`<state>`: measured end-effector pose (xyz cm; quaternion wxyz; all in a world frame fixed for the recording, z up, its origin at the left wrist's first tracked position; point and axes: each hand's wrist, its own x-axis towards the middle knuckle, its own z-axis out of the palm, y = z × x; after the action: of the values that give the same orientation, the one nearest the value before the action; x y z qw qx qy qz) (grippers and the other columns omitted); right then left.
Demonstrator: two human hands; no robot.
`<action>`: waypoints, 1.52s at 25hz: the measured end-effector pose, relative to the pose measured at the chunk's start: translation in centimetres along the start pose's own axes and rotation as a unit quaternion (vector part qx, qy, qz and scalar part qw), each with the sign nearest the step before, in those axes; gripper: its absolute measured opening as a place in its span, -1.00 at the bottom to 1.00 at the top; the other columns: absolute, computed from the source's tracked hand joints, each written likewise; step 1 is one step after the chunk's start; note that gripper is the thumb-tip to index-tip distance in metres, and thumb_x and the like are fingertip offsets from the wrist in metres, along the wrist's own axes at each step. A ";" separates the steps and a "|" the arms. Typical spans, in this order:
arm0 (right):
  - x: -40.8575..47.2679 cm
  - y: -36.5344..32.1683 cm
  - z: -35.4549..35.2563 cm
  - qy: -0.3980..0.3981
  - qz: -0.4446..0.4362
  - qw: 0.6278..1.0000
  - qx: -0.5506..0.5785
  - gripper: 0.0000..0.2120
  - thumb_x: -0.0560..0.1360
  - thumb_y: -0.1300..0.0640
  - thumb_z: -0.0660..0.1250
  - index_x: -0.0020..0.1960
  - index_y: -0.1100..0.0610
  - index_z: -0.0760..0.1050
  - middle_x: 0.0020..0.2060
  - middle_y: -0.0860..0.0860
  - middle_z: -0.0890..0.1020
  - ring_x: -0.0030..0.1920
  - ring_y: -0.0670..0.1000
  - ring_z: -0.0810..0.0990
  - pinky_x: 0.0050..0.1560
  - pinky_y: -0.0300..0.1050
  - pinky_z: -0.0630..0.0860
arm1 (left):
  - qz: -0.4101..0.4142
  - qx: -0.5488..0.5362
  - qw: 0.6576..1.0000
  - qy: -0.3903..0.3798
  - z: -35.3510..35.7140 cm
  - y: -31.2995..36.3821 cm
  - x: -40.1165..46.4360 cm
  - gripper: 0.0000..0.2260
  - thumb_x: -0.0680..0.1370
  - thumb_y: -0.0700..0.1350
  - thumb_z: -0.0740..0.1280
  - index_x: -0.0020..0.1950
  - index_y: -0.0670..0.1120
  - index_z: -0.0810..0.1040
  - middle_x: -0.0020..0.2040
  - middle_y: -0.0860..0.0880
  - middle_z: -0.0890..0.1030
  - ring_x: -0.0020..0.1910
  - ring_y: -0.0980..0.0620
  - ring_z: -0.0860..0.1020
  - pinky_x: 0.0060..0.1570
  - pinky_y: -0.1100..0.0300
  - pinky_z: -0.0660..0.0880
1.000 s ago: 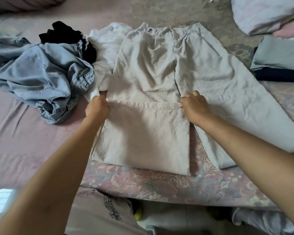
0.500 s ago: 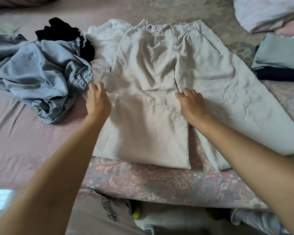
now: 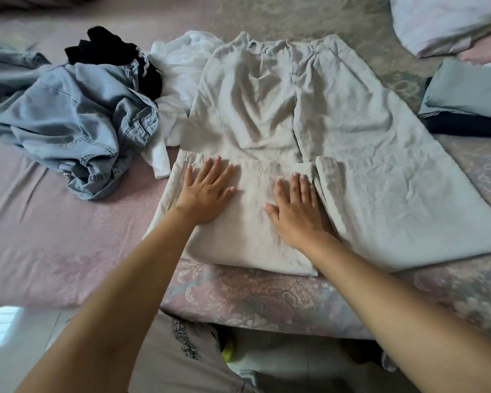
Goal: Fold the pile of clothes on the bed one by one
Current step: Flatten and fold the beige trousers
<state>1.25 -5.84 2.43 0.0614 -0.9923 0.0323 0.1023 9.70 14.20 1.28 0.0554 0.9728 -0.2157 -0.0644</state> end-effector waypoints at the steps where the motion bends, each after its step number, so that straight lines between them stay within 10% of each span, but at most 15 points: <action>1: -1.1 -0.2 -0.3 0.013 -0.020 1.000 0.004 -0.36 0.61 -0.20 -0.13 0.55 0.12 -0.14 0.52 0.23 -0.19 0.51 0.19 -0.26 0.48 0.09 -0.30 | -0.014 -0.006 0.999 0.028 -0.1 -0.4 -1.0 -0.46 0.63 0.11 0.05 0.56 0.05 -0.04 0.57 -0.02 -0.07 0.55 -0.02 -0.11 0.45 -0.08 -0.20; 4: -6.0 -0.4 1.0 -0.003 -0.107 0.994 0.028 -0.17 0.48 -0.33 -0.41 0.55 0.18 -0.09 0.52 0.21 -0.13 0.52 0.18 -0.20 0.44 0.01 -0.34 | -0.150 -0.057 0.984 0.078 -0.4 -2.3 -5.3 -0.39 0.58 0.05 0.24 0.53 -0.18 0.12 0.51 -0.20 0.18 0.48 -0.18 0.15 0.38 -0.10 0.09; 9: -7.5 -0.1 3.0 -0.030 -0.094 0.994 -0.044 -0.33 0.60 -0.21 -0.20 0.38 0.21 0.39 0.34 0.28 0.42 0.37 0.25 0.38 0.41 0.17 0.18 | -0.296 -0.195 0.934 0.053 -3.3 -2.7 -6.4 -0.45 0.49 -0.11 0.40 0.37 -0.31 0.28 0.24 -0.31 0.41 0.22 -0.29 0.40 0.12 -0.04 0.34; 13: -6.5 4.0 0.2 0.075 -0.087 0.993 -0.005 -0.27 0.51 -0.25 -0.24 0.52 0.15 0.12 0.51 0.17 0.13 0.52 0.13 0.04 0.45 0.15 0.01 | -0.318 -0.388 0.863 -0.065 -6.8 -3.6 -5.9 -0.64 0.48 -0.15 0.44 0.21 -0.26 0.50 0.02 -0.18 0.59 -0.12 -0.13 0.57 -0.10 0.04 0.53; 18: -4.0 10.1 -1.2 -0.044 -0.001 0.999 -0.006 -0.36 0.60 -0.22 -0.15 0.56 0.09 -0.14 0.55 0.01 -0.08 0.54 0.02 -0.14 0.47 0.18 -0.09 | -0.177 -0.605 0.774 -0.050 -13.5 2.7 -4.8 -0.82 0.56 -0.29 0.24 0.12 -0.11 0.50 -0.21 -0.04 0.68 -0.30 0.07 0.65 -0.37 0.26 0.57; 21: -4.3 9.6 -0.1 -0.064 -0.034 0.996 -0.043 -0.37 0.58 -0.23 -0.24 0.56 0.04 -0.18 0.55 -0.01 -0.10 0.54 0.01 -0.14 0.46 0.21 -0.08 | -0.118 -0.611 0.782 -0.045 -16.4 6.8 -3.0 -0.81 0.55 -0.25 0.24 0.10 -0.03 0.52 -0.27 0.01 0.67 -0.33 0.08 0.62 -0.41 0.28 0.55; 24: -4.9 11.3 -2.5 -0.068 -0.039 0.970 0.228 -0.53 0.66 -0.02 -0.03 0.54 0.03 0.02 0.53 -0.02 0.08 0.53 0.00 0.00 0.48 0.03 -0.04 | -0.093 -0.598 0.795 -0.053 -18.5 11.7 -0.5 -0.87 0.42 -0.16 0.36 -0.06 -0.04 0.49 -0.33 -0.01 0.56 -0.33 0.05 0.53 -0.36 0.21 0.46; 27: -5.6 16.3 -7.2 0.053 0.055 0.864 0.497 -0.65 0.65 0.10 0.10 0.40 0.16 0.35 0.38 0.06 0.40 0.39 0.03 0.35 0.29 -0.25 0.20 | -0.056 -0.599 0.796 -0.066 -19.8 19.0 2.7 -0.89 0.50 -0.25 0.32 -0.18 -0.08 0.44 -0.44 0.00 0.48 -0.47 0.12 0.48 -0.49 0.30 0.41; 30: -7.0 22.5 -10.4 0.076 0.132 0.755 0.638 -0.72 0.64 0.01 0.06 0.19 0.09 0.47 0.25 0.10 0.54 0.13 0.00 0.56 0.14 -0.11 0.43 | -0.018 -0.523 0.844 -0.118 -19.7 28.6 6.4 -0.87 0.54 -0.27 0.28 -0.19 -0.14 0.42 -0.43 -0.01 0.47 -0.61 0.17 0.45 -0.58 0.35 0.41; 33: -8.7 27.6 -11.2 0.094 0.183 0.652 0.730 -0.37 0.43 -0.41 0.15 0.14 0.12 0.44 0.06 0.12 0.62 -0.06 0.02 0.61 -0.11 -0.03 0.57 | 0.021 -0.442 0.876 -0.194 -15.2 37.3 8.9 -0.79 0.57 -0.23 0.26 -0.26 -0.10 0.37 -0.34 -0.04 0.50 -0.60 0.13 0.49 -0.52 0.30 0.51; 36: -9.7 30.4 -9.4 0.088 0.249 0.653 0.709 -0.29 0.30 -0.47 0.24 0.08 0.14 0.49 -0.07 0.10 0.64 -0.13 0.05 0.61 -0.12 0.00 0.59 | -0.009 -0.397 0.874 -0.281 -8.5 43.0 8.7 -0.80 0.59 -0.22 0.22 -0.21 -0.06 0.32 -0.55 -0.04 0.52 -0.62 0.04 0.51 -0.52 0.21 0.55; 38: -9.4 31.7 -7.7 0.106 0.287 0.723 0.619 -0.44 0.40 -0.34 0.29 0.09 0.13 0.54 0.07 0.11 0.63 0.01 0.09 0.60 0.13 0.05 0.51 | 0.005 -0.393 0.871 -0.295 -5.3 42.5 7.0 -0.93 0.60 -0.19 0.19 -0.01 -0.19 0.42 -0.37 -0.18 0.60 -0.43 -0.11 0.59 -0.27 -0.01 0.61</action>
<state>-8.84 -37.73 8.23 0.6257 -0.6815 0.3782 -0.0333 -0.76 -26.68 11.54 0.3672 0.8055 -0.1842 -0.4271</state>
